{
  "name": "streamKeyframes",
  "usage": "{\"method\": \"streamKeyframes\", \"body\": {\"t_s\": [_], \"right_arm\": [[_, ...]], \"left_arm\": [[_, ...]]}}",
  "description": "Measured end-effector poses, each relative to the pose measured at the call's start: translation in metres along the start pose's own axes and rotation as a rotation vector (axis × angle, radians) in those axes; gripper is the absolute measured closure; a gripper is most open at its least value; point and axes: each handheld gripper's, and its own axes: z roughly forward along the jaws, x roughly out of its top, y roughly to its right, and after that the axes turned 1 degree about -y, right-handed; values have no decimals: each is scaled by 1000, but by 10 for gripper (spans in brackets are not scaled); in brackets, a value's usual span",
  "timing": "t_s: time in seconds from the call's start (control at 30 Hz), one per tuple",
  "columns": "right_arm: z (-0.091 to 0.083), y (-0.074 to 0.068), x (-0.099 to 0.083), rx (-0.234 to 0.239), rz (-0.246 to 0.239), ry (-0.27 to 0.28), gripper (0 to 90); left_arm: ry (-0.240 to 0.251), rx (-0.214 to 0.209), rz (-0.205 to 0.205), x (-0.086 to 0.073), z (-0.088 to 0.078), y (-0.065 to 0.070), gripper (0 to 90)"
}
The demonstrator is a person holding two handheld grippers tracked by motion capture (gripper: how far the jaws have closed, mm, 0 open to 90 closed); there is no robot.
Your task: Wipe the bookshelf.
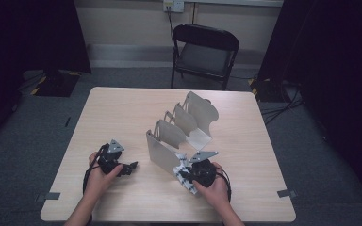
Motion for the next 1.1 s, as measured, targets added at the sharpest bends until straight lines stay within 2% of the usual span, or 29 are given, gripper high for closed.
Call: {"method": "streamKeyframes", "body": {"t_s": [0.07,0.17,0.23,0.4,0.47,0.6,0.7,0.83,0.93,1.0,1.1], "right_arm": [[3,1,1,4,2,1,719],[4,2,-1,3,14,13,634],[1,3,-2,-6,23,19,557],[-9,11,-1,-20,58,24,436],[-12,13,1,-42,58,34,386],[-8,13,7,-54,74,40,328],[2,9,13,-52,55,40,317],[17,7,13,-38,49,11,352],[20,6,12,-37,31,17,528],[19,7,13,-5,42,12,622],[18,7,14,-4,43,1,697]], "left_arm": [[1,0,-2,0,0,0,109],[0,0,0,0,0,0,109],[0,0,0,0,0,0,109],[4,2,-4,0,0,0,109],[4,2,-4,0,0,0,109],[3,2,-3,0,0,0,109],[2,2,-1,0,0,0,109],[3,0,-3,0,0,0,109],[1,2,0,0,0,0,109],[2,2,-1,0,0,0,109],[2,2,-1,0,0,0,109]]}}
